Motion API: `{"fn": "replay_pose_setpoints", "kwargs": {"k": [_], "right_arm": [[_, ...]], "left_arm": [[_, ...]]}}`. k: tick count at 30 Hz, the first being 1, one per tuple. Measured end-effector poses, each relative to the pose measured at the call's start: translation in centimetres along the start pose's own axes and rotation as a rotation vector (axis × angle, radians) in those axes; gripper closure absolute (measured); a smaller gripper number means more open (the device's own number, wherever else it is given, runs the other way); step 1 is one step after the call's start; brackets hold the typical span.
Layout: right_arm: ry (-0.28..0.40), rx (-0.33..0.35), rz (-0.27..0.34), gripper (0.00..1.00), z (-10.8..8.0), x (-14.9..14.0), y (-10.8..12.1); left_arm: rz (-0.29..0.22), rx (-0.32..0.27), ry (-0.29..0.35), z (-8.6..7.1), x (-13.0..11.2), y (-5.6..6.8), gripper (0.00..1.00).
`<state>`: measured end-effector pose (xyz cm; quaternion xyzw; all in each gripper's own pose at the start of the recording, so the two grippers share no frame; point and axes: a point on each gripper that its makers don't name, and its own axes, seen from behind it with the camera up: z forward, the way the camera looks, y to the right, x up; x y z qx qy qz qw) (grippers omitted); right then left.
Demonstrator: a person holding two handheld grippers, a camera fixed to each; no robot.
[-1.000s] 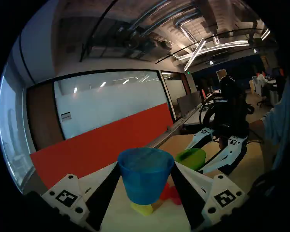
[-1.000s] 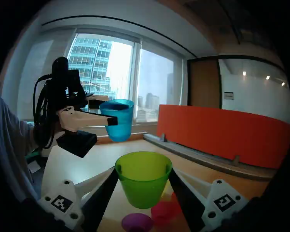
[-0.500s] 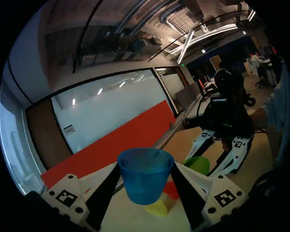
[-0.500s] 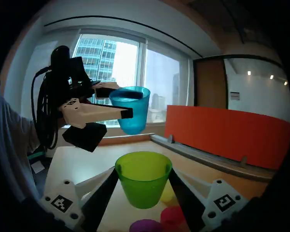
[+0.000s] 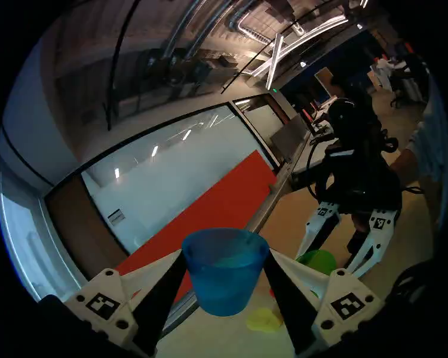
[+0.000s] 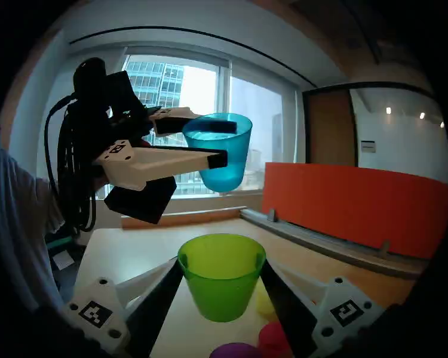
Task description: Pour water
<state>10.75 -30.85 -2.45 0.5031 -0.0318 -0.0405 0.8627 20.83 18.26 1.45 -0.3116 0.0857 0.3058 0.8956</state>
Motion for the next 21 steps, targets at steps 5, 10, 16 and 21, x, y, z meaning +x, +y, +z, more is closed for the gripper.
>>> {"fn": "replay_pose_setpoints", "kwargs": {"k": [5, 10, 16, 21], "right_arm": [[0.003, 0.005, 0.003, 0.09, 0.1, 0.0, -0.1], [0.003, 0.010, 0.003, 0.09, 0.1, 0.0, -0.4], [0.004, 0.013, 0.003, 0.09, 0.1, 0.1, -0.5], [0.005, 0.015, 0.005, 0.09, 0.2, 0.2, -0.4]], "left_arm": [[0.053, 0.005, -0.002, 0.0, 0.6, -0.1, 0.13], [0.108, 0.014, -0.008, 0.1, 1.0, 0.0, 0.14], [0.160, 0.030, -0.009, 0.0, 1.4, -0.3, 0.14], [0.197, 0.033, -0.012, 0.2, 1.5, -0.5, 0.14]]}}
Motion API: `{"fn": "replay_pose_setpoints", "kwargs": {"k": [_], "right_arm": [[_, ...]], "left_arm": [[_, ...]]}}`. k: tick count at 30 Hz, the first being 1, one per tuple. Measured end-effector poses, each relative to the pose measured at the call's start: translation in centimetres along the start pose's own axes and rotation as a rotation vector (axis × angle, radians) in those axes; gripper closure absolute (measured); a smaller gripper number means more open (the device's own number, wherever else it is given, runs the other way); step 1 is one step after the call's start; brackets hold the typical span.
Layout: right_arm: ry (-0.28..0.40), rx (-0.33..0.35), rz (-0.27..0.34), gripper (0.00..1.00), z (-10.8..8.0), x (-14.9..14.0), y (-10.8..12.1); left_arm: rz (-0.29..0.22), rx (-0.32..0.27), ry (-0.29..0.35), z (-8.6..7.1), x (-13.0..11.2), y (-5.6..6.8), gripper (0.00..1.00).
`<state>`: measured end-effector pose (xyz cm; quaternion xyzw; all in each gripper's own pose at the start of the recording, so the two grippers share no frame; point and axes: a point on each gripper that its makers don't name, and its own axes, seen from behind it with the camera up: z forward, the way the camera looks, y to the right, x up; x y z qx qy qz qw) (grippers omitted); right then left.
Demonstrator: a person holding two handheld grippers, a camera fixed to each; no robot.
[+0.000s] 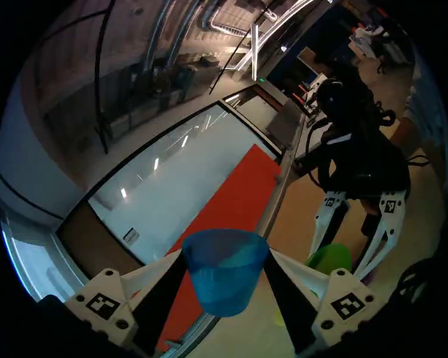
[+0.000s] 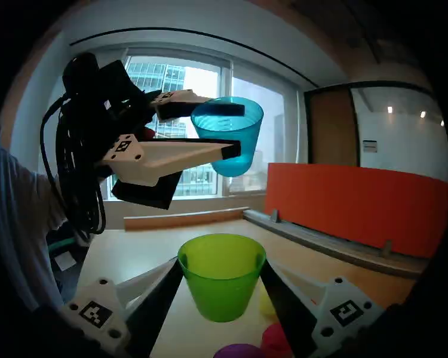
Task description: Pour water
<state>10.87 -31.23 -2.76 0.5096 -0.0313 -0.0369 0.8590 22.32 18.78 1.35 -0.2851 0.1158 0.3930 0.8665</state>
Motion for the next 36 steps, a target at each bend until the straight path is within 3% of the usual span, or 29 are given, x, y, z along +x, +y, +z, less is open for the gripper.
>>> {"fn": "replay_pose_setpoints", "kwargs": {"k": [12, 36], "right_arm": [[0.002, 0.005, 0.002, 0.09, 0.0, 0.1, -0.1], [0.007, 0.008, 0.001, 0.09, -0.1, 0.2, 0.0]], "left_arm": [[0.088, 0.013, -0.004, 0.6, -0.1, -0.5, 0.14], [0.180, 0.037, -0.005, 1.0, 0.5, -1.1, 0.14]]}}
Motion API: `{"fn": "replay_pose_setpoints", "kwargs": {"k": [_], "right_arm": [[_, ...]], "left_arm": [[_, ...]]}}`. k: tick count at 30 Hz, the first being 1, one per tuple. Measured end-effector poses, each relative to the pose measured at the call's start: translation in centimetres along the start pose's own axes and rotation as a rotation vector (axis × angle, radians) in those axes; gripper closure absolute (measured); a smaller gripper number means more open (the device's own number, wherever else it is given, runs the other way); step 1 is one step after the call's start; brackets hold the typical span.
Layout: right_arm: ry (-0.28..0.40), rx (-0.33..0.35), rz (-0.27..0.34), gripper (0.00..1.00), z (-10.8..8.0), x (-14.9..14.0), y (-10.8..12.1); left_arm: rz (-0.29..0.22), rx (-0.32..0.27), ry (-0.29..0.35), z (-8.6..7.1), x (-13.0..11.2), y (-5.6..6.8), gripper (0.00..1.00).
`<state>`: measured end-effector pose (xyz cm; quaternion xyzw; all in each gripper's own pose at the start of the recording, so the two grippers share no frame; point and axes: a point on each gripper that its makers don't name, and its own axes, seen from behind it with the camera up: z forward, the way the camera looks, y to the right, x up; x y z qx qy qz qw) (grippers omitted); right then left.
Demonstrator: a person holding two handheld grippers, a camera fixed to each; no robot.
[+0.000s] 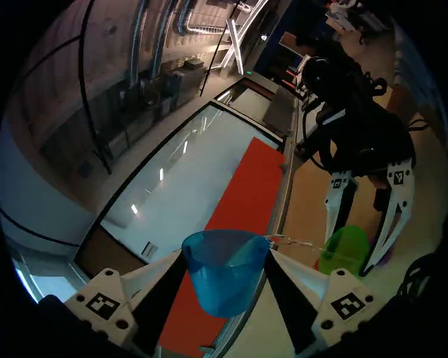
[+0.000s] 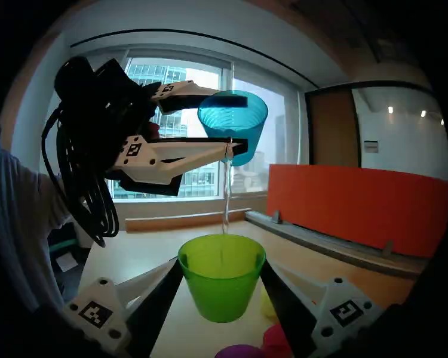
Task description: Pour water
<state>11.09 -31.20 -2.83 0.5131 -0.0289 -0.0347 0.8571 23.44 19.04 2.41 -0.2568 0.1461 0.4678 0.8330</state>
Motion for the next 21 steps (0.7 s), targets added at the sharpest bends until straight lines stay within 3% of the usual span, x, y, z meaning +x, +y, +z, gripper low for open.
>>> {"fn": "replay_pose_setpoints", "kwargs": {"k": [21], "right_arm": [[0.003, -0.002, -0.012, 0.09, -0.1, 0.5, -0.1]], "left_arm": [[0.093, 0.012, 0.018, 0.1, 1.2, -0.7, 0.14]]}}
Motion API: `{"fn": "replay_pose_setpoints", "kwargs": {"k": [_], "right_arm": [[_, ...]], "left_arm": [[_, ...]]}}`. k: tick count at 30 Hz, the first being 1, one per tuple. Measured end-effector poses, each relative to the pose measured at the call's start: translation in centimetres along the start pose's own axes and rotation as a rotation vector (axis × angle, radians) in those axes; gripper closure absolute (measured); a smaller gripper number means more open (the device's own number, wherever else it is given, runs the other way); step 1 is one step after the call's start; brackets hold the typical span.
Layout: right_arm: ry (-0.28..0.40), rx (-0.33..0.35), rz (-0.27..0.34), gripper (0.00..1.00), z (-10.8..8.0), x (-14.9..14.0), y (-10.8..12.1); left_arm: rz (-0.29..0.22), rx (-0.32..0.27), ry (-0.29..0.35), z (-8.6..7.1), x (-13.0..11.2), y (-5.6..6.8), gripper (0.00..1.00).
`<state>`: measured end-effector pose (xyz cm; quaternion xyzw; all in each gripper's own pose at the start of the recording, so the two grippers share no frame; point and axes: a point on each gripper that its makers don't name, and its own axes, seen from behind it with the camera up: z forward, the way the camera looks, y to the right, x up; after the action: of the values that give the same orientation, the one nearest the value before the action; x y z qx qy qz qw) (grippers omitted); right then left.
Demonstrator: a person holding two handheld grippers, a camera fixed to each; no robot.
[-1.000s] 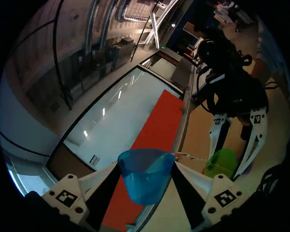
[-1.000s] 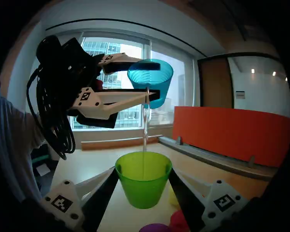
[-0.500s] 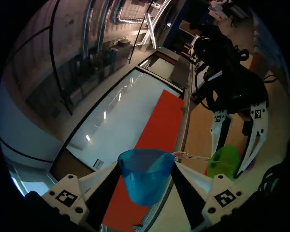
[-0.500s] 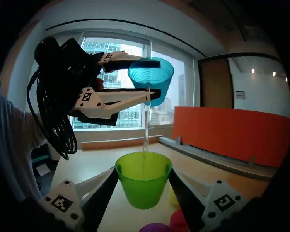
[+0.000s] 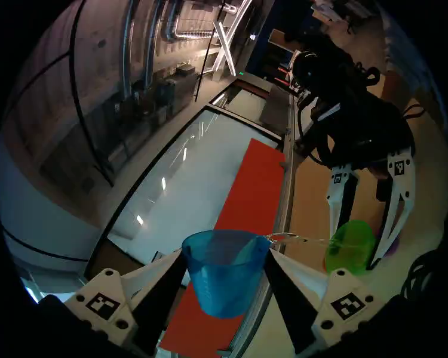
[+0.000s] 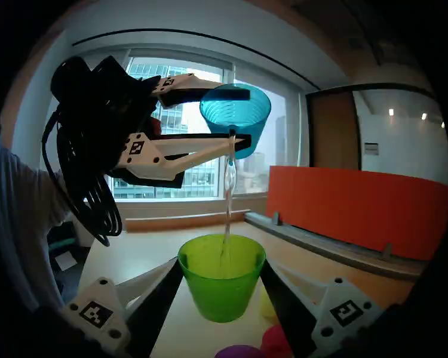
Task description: Pour water
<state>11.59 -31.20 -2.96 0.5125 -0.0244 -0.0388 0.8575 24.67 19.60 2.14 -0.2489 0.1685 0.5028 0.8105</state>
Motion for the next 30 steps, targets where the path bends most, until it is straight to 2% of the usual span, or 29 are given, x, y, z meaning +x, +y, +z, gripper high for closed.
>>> {"fn": "replay_pose_setpoints", "kwargs": {"k": [18, 30], "right_arm": [[0.003, -0.001, -0.001, 0.10, 0.20, 0.07, -0.08], [0.002, -0.004, -0.007, 0.10, 0.17, 0.25, -0.06]], "left_arm": [[0.079, 0.002, -0.002, -0.47, 0.04, -0.33, 0.14], [0.160, 0.014, 0.004, -0.51, 0.48, -0.68, 0.14]]}}
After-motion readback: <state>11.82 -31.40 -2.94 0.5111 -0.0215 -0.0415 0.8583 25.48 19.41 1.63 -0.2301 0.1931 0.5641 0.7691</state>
